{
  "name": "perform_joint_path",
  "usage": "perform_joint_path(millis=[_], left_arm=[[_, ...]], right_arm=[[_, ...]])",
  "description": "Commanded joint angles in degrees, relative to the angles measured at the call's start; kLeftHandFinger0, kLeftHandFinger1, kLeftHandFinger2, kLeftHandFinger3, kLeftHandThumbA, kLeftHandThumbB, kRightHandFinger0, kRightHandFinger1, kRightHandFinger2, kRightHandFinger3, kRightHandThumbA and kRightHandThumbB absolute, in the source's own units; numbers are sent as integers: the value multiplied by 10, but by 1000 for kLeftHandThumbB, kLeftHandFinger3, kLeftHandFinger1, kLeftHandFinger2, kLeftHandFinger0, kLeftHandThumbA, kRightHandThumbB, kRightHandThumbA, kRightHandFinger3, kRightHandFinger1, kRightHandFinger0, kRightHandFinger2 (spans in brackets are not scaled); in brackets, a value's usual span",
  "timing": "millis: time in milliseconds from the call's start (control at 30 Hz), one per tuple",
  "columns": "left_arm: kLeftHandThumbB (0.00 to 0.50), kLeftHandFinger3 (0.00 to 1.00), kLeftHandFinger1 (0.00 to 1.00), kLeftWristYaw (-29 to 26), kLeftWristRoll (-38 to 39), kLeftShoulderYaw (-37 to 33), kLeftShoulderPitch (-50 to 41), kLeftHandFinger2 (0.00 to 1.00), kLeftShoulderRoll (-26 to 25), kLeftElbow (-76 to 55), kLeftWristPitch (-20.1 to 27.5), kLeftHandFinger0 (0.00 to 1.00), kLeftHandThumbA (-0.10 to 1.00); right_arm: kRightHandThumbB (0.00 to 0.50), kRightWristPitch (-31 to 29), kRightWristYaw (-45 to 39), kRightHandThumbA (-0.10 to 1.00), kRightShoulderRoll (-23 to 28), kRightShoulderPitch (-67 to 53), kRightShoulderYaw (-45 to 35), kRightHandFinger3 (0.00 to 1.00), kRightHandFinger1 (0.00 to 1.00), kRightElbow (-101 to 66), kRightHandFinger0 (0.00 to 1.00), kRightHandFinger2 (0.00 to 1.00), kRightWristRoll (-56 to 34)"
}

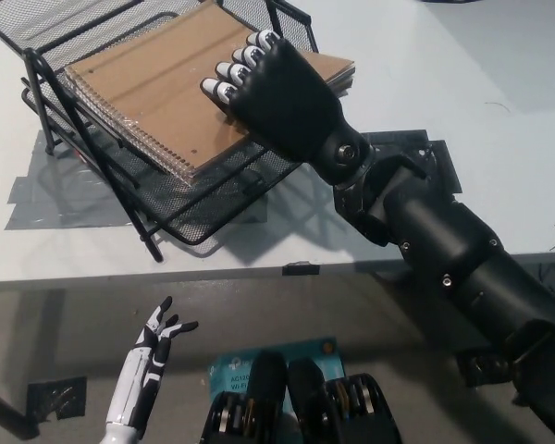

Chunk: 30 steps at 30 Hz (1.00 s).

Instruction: A person hands a notebook to the robot and the robot grabs it with its right hand and places it in the file tray kept in the centre of the desk infront of it.

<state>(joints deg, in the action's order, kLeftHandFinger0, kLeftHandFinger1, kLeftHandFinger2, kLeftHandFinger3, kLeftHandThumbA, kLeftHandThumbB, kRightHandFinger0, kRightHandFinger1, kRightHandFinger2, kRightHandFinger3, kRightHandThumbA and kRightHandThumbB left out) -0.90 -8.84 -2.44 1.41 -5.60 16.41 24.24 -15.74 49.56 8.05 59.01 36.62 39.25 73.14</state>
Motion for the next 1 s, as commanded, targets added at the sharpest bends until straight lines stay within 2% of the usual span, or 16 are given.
perform_joint_path(millis=[0,133,233,267,367,400,567,600,733,867,933,967], left_arm=[[128,1000,1000,-4,-14,-4,8,721,-4,-12,16,1000,1000],[121,1000,1000,-2,-11,-6,8,708,-3,-14,15,1000,1000],[145,1000,1000,0,-11,-6,7,717,-3,-18,7,1000,1000],[159,1000,1000,2,-9,-6,6,730,-3,-19,2,1000,1000],[158,1000,1000,3,-10,-6,6,734,-4,-23,-1,1000,1000],[157,1000,1000,2,-11,-6,5,733,-4,-25,-4,1000,1000],[158,1000,1000,3,-11,-9,3,726,-1,-26,0,1000,1000],[160,1000,1000,2,-11,-10,4,726,-2,-24,3,1000,1000],[170,1000,1000,3,-13,-11,5,724,-4,-27,0,1000,1000],[170,1000,1000,8,-9,-13,7,718,-7,-24,5,1000,1000],[176,1000,1000,8,-13,-15,8,711,-8,-25,2,1000,1000],[176,1000,1000,8,-15,-16,8,711,-8,-26,1,1000,1000]], right_arm=[[12,6,6,689,-8,35,5,132,0,-15,0,56,-8],[37,7,11,686,-4,51,18,101,0,-7,0,32,5],[2,10,26,780,-3,67,25,40,0,11,0,1,11],[0,11,25,754,-5,76,25,25,0,21,0,1,7],[0,14,26,742,-8,87,25,16,0,36,0,4,3],[0,22,29,812,-10,95,25,2,0,47,0,12,3],[1,16,39,721,-18,121,19,1,0,84,0,32,-14],[0,17,35,772,-20,127,17,0,0,88,0,41,-17],[0,16,53,718,-27,152,18,0,0,122,0,52,-18],[0,18,51,789,-33,166,14,9,0,143,0,82,-25],[0,28,60,788,-35,172,15,15,0,158,0,103,-23],[2,30,65,753,-37,175,16,14,0,165,0,103,-24]])
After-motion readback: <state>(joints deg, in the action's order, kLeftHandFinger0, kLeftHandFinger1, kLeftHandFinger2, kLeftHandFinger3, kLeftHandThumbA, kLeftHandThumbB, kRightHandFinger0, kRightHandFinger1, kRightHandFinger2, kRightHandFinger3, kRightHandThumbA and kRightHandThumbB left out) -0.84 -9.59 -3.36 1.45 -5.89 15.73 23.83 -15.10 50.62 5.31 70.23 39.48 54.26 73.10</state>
